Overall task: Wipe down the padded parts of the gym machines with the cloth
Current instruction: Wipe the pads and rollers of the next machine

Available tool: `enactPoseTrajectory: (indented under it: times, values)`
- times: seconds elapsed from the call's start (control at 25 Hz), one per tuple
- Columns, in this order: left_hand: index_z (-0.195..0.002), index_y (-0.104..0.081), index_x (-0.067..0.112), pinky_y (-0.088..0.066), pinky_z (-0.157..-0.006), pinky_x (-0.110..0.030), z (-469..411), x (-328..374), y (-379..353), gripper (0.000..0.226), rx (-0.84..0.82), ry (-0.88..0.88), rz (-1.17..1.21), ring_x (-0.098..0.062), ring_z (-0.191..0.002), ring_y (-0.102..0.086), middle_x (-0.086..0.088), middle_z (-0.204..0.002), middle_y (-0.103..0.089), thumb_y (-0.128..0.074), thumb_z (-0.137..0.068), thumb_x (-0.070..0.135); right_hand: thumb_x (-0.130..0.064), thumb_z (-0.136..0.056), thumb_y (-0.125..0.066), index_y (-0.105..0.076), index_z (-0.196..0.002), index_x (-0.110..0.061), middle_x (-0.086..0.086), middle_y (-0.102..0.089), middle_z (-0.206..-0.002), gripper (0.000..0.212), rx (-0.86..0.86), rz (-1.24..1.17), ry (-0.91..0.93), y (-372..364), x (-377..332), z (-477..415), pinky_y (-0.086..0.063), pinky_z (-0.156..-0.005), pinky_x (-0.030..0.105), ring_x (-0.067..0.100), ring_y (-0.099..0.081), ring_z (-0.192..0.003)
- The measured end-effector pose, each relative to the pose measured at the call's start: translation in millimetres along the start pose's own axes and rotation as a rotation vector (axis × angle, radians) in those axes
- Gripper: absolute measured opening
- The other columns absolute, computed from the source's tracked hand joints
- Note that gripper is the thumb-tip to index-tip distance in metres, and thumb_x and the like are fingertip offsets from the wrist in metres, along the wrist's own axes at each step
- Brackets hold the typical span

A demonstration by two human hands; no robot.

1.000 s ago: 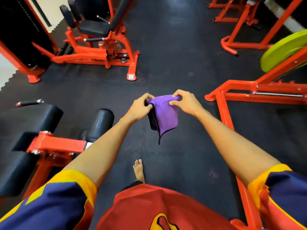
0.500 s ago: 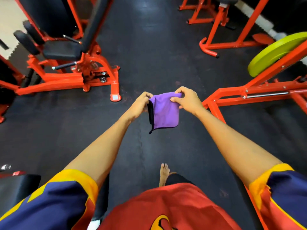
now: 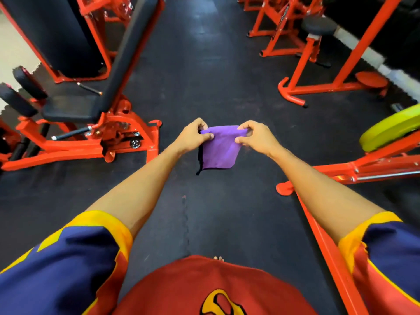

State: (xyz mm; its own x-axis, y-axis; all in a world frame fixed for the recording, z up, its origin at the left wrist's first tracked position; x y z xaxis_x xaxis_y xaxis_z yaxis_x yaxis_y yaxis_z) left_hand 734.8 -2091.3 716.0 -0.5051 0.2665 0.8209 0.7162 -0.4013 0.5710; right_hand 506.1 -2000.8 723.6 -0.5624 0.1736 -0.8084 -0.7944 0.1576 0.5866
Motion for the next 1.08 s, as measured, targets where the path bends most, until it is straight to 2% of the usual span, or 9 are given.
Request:
enactPoseTrajectory:
  times: [0.12,0.28,0.4,0.48,0.64,0.72,0.8,0.92,1.08]
  values:
    - [-0.085,-0.05,0.021,-0.039,-0.065,-0.023,-77,0,19,0.031,-0.015,-0.016,-0.09,-0.014,-0.075,-0.049,0.006,-0.084,-0.057,-0.08,-0.083,0.015,-0.008,-0.078,-0.084,-0.07,-0.092,-0.024,-0.013,-0.068,-0.079,0.025,-0.005,0.068,0.062,20,-11,-78,-0.051,-0.074,0.024,0.004,-0.064,-0.066]
    - [-0.098,-0.053,0.017,-0.042,-0.074,-0.03,-195,-3,53,0.037,-0.04,-0.039,-0.126,-0.016,-0.08,-0.048,0.003,-0.09,-0.056,-0.083,-0.078,0.008,-0.01,-0.073,-0.084,-0.058,-0.09,-0.03,0.001,-0.072,-0.085,0.037,-0.025,0.066,0.089,38,-17,-197,-0.058,-0.074,0.035,0.015,-0.065,-0.072]
    - [-0.122,-0.062,0.015,-0.044,-0.084,-0.024,-285,8,83,0.048,-0.066,-0.085,-0.184,-0.015,-0.09,-0.055,-0.001,-0.103,-0.062,-0.085,-0.079,0.011,-0.012,-0.072,-0.085,-0.067,-0.094,-0.031,-0.001,-0.075,-0.086,0.034,0.008,0.048,0.062,54,-27,-281,-0.059,-0.069,0.036,0.014,-0.065,-0.068]
    - [-0.117,-0.069,0.016,-0.047,-0.085,-0.026,-349,16,104,0.04,-0.089,-0.13,-0.214,-0.015,-0.09,-0.058,-0.004,-0.104,-0.069,-0.084,-0.08,0.012,-0.013,-0.073,-0.084,-0.074,-0.091,-0.031,-0.004,-0.076,-0.086,0.027,0.043,0.079,0.069,68,-43,-339,-0.055,-0.069,0.028,0.008,-0.063,-0.069]
    - [-0.105,-0.073,0.016,-0.048,-0.073,-0.019,-459,46,149,0.026,-0.104,-0.187,-0.205,-0.014,-0.083,-0.059,-0.003,-0.096,-0.071,-0.083,-0.081,0.01,-0.011,-0.075,-0.086,-0.076,-0.091,-0.028,-0.009,-0.072,-0.079,0.025,0.103,0.046,0.048,103,-78,-438,-0.043,-0.061,0.017,-0.004,-0.057,-0.062]
    - [-0.104,-0.073,0.016,-0.042,-0.065,-0.011,-512,58,163,0.026,-0.08,-0.219,-0.185,-0.012,-0.08,-0.056,0.0,-0.092,-0.068,-0.083,-0.08,0.01,-0.015,-0.078,-0.086,-0.076,-0.091,-0.027,-0.007,-0.073,-0.082,0.02,0.145,-0.036,0.031,121,-86,-480,-0.04,-0.053,0.019,0.002,-0.058,-0.066]
    - [-0.101,-0.074,0.017,-0.043,-0.068,-0.015,-564,71,175,0.025,-0.066,-0.248,-0.165,-0.012,-0.08,-0.055,0.0,-0.09,-0.068,-0.084,-0.079,0.01,-0.02,-0.081,-0.085,-0.076,-0.09,-0.027,-0.007,-0.072,-0.08,0.015,0.176,-0.074,0.041,140,-94,-523,-0.04,-0.051,0.023,0.009,-0.056,-0.068]
    - [-0.102,-0.076,0.017,-0.046,-0.073,-0.022,-644,80,182,0.025,-0.062,-0.266,-0.148,-0.012,-0.079,-0.056,-0.001,-0.09,-0.069,-0.084,-0.079,0.012,-0.02,-0.085,-0.082,-0.076,-0.093,-0.021,-0.011,-0.066,-0.073,0.011,0.207,-0.083,0.046,165,-95,-592,-0.04,-0.051,0.02,0.007,-0.05,-0.062]
    - [-0.102,-0.076,0.016,-0.042,-0.06,-0.007,-754,89,169,0.024,-0.073,-0.275,-0.162,-0.006,-0.069,-0.055,0.005,-0.081,-0.066,-0.079,-0.08,0.006,-0.018,-0.085,-0.082,-0.075,-0.097,-0.018,-0.004,-0.069,-0.085,0.013,0.217,-0.076,0.046,198,-75,-690,-0.041,-0.058,0.021,0.007,-0.056,-0.074]
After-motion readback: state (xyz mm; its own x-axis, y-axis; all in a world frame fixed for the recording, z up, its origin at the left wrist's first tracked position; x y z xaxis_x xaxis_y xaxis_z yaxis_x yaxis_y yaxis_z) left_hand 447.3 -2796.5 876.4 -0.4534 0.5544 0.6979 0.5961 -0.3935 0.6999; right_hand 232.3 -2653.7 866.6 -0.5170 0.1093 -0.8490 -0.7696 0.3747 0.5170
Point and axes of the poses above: each hand's wrist, its own z-axis away from the middle knuckle, its own y-axis out of the back of the hand, x = y × z, the point moved 4 cm from there along -z, towards the middle knuckle
